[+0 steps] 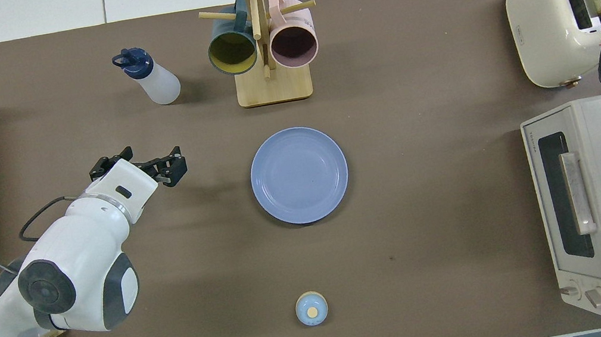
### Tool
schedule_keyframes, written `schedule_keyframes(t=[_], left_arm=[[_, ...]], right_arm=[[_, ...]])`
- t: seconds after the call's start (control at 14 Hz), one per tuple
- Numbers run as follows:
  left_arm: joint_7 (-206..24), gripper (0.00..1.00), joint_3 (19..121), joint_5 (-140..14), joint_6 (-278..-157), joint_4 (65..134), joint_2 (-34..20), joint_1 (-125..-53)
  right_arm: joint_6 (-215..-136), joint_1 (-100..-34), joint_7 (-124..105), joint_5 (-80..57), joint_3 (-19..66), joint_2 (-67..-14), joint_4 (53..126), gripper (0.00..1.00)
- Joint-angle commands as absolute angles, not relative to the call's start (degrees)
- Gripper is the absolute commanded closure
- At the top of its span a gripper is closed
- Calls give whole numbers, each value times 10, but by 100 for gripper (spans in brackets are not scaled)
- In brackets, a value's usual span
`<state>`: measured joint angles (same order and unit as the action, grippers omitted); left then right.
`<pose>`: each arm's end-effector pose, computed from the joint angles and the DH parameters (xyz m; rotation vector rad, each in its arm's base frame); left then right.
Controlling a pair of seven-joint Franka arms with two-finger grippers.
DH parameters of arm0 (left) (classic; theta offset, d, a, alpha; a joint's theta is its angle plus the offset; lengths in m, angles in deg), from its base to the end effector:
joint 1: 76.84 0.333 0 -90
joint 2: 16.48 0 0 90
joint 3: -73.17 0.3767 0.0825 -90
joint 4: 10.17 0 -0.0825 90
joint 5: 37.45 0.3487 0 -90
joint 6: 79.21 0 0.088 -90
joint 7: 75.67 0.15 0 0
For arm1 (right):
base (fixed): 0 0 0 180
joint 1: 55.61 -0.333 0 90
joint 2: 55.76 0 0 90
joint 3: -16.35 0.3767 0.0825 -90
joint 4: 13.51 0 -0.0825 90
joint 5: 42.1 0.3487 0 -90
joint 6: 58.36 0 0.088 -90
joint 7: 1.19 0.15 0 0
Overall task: Put bread on plate and add seasoning
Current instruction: 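Reach the left gripper to the shaker bottle and grasp it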
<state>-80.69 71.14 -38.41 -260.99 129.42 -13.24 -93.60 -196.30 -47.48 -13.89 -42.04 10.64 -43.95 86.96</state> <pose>0.5144 -0.1732 0.4151 2.8155 -0.3147 0.9781 0.6381 -0.1516 0.5325 2.9507 -0.0203 0.6492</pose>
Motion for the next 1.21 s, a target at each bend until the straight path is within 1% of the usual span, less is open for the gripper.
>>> schedule_keyframes(t=[0.0, 0.07, 0.21, 0.36, 0.43, 0.5, 0.57, 0.64, 0.71, 0.78, 0.86, 1.0, 1.07, 1.14], left_arm=[[-810, 0, 715, -397, -2698, 1279, -69, -937], [-809, 0, 718, -410, -2731, 1269, -46, -938], [-809, 0, 726, -428, -2738, 1230, -16, -943], [-807, 0, 733, -428, -2740, 1215, -1, -950], [-805, 0, 757, -428, -2738, 1210, 6, -974], [-806, 0, 798, -428, -2737, 1201, 20, -1013], [-806, 0, 858, -431, -2738, 1186, 41, -1070], [-807, 0, 910, -454, -2739, 1170, 59, -1124], [-807, 0, 941, -491, -2741, 1158, 73, -1164], [-807, 0, 955, -518, -2739, 1141, 84, -1185], [-807, 0, 955, -521, -2740, 1135, 91, -1186], [-808, 0, 955, -525, -2741, 1120, 114, -1188], [-807, 0, 955, -526, -2738, 1110, 119, -1189], [-807, 0, 958, -526, -2733, 1095, 130, -1188]], right_arm=[[-2009, -466, -163, -410, 111, -417, 871, 0], [-2019, -467, -161, -410, 112, -408, 867, 0], [-2035, -470, -157, -407, 112, -399, 862, 0], [-2035, -467, -160, -408, 112, -399, 860, 0], [-2036, -467, -161, -408, 111, -399, 861, 0], [-2036, -466, -163, -408, 111, -399, 861, 0], [-2042, -466, -163, -408, 111, -399, 862, 9], [-2041, -466, -165, -408, 111, -399, 862, 28], [-2041, -466, -165, -408, 111, -399, 861, 36], [-2040, -466, -165, -408, 111, -399, 861, 55], [-2040, -466, -165, -408, 111, -399, 861, 67], [-2033, -466, -164, -407, 111, -399, 861, 68], [-2036, -466, -164, -407, 112, -399, 862, 73], [-2033, -466, -162, -407, 111, -399, 861, 88]])
